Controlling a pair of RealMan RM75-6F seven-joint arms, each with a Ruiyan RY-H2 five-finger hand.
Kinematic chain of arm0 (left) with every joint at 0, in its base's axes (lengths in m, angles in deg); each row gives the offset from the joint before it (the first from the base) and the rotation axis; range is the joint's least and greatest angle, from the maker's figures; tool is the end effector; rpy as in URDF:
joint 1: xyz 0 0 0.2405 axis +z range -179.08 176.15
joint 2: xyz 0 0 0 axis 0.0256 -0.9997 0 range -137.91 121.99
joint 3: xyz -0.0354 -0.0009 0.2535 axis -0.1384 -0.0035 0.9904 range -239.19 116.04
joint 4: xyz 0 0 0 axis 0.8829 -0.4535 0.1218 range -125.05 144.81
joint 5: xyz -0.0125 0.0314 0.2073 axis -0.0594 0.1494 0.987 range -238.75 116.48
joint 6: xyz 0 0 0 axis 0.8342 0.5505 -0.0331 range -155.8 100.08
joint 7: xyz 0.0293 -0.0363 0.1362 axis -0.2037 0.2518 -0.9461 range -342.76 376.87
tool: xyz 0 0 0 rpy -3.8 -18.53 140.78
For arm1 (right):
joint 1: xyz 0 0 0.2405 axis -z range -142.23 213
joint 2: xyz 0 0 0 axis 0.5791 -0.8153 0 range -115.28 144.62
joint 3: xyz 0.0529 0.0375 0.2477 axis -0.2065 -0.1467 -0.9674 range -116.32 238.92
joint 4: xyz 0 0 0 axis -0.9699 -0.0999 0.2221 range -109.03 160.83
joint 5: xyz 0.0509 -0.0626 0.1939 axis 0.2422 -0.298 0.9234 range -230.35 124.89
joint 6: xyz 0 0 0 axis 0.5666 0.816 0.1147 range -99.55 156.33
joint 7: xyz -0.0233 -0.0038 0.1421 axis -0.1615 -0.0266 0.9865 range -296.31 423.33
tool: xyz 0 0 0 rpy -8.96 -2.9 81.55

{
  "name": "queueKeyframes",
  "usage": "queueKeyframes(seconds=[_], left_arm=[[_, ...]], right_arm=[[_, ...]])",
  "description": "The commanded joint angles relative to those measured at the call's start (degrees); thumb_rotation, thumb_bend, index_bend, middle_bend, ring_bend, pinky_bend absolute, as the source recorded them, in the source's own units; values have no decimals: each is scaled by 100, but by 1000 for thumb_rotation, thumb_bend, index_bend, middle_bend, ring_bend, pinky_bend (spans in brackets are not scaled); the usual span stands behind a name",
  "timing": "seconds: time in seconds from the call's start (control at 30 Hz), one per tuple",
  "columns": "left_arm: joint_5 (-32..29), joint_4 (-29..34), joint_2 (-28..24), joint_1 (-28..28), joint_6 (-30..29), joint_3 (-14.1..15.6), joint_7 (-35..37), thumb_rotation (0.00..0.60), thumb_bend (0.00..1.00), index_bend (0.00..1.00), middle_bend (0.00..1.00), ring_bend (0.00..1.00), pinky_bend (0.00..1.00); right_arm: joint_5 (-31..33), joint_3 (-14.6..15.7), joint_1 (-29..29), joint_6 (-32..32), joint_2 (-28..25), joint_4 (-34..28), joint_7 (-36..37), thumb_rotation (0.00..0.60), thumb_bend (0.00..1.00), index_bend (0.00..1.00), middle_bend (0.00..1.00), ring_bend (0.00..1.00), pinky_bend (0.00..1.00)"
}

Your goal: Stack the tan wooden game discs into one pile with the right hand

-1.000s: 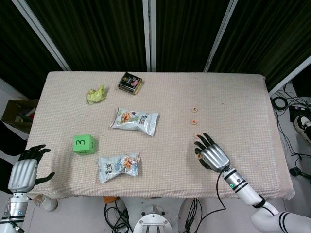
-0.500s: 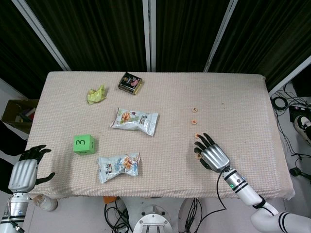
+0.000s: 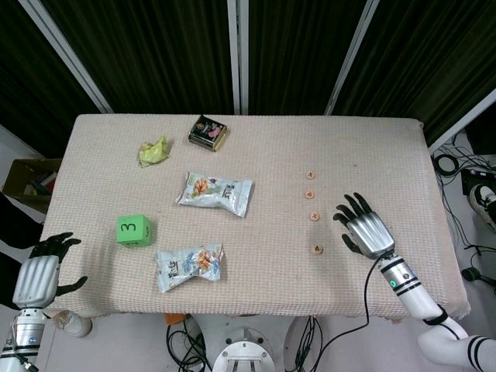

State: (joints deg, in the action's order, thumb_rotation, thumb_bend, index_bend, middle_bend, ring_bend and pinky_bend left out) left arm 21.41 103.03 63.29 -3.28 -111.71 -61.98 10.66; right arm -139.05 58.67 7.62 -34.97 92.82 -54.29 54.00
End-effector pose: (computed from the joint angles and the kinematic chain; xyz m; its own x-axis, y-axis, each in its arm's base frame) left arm -0.3158 0.1536 0.1115 0.3623 0.1018 0.9265 0.9244 0.0883 -0.3712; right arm -0.2515 -0.2916 0.0470 0.5959 -0.1524 0.7884 -0.7668 -0.3994 0.5024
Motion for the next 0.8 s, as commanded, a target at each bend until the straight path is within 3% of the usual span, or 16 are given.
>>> queueKeyframes(seconds=[0.03,0.37,0.8], left_arm=[[-7,17,-3,-1,-3,-7,-23,600,126,277,158,132,184],[-84,84,-34,-44,75,-41,-112,600,126,277,158,131,183],[-118,72,-31,-37,102,-27,-104,600,127,277,158,132,184]], right_arm=[[371,-298,-343,515,182,337,-43,600,286,351,218,12,16],[663,-487,-1067,1404,993,1151,-193,600,294,380,212,4,11],[706,-361,-1182,1461,1206,1426,-213,600,312,426,218,4,10]])
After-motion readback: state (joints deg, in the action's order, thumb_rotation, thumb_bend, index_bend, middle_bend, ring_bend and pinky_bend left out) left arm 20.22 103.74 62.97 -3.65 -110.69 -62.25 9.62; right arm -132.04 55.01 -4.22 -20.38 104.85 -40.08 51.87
